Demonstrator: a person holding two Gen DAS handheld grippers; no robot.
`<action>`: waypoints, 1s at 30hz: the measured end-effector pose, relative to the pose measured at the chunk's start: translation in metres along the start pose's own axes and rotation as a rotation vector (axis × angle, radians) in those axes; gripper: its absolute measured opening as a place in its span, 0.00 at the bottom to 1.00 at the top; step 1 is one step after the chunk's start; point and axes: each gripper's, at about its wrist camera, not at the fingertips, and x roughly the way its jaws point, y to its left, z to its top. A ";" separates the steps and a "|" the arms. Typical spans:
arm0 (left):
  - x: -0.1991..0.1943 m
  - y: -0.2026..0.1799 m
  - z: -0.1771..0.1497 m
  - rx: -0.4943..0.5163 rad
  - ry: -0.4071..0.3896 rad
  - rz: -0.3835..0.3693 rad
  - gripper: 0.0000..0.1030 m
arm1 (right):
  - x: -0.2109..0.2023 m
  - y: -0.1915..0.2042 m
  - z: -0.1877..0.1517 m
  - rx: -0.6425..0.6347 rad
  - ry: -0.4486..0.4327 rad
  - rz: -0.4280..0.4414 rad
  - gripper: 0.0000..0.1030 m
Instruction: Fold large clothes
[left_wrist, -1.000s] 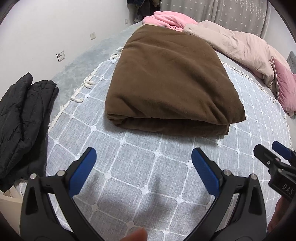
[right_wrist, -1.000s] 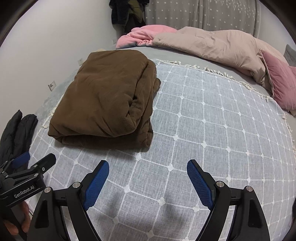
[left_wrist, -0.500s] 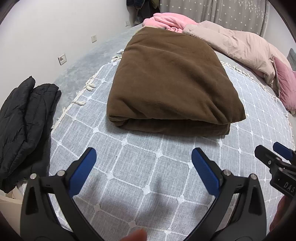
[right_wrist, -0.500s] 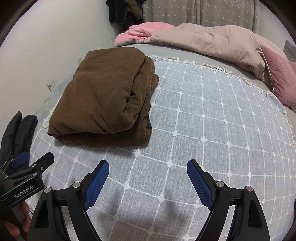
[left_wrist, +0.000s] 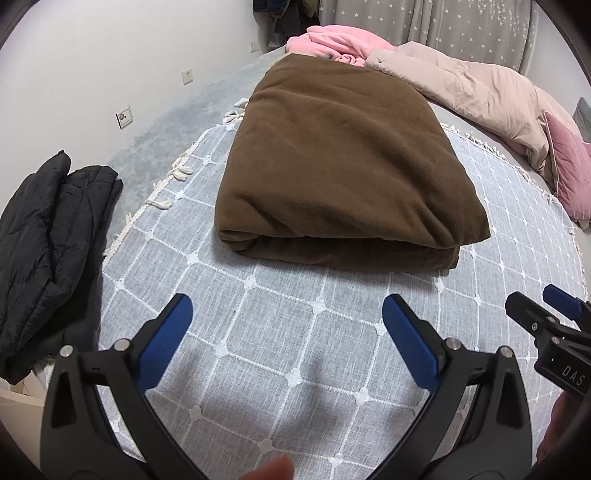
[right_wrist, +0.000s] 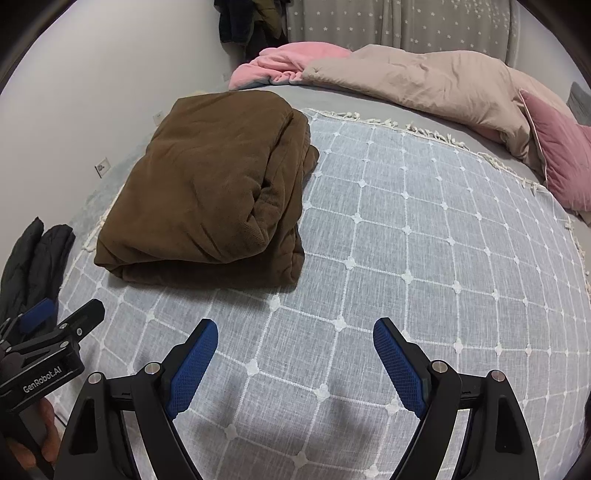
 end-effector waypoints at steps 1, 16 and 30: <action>0.000 0.000 0.000 0.000 0.000 0.000 0.99 | 0.000 0.000 0.000 0.001 0.000 -0.001 0.85; 0.001 0.000 -0.001 0.004 0.004 0.004 0.99 | 0.002 0.003 -0.001 -0.008 0.008 -0.004 0.85; 0.001 0.000 -0.001 0.009 0.007 0.006 0.99 | 0.002 0.004 -0.001 -0.010 0.009 -0.005 0.85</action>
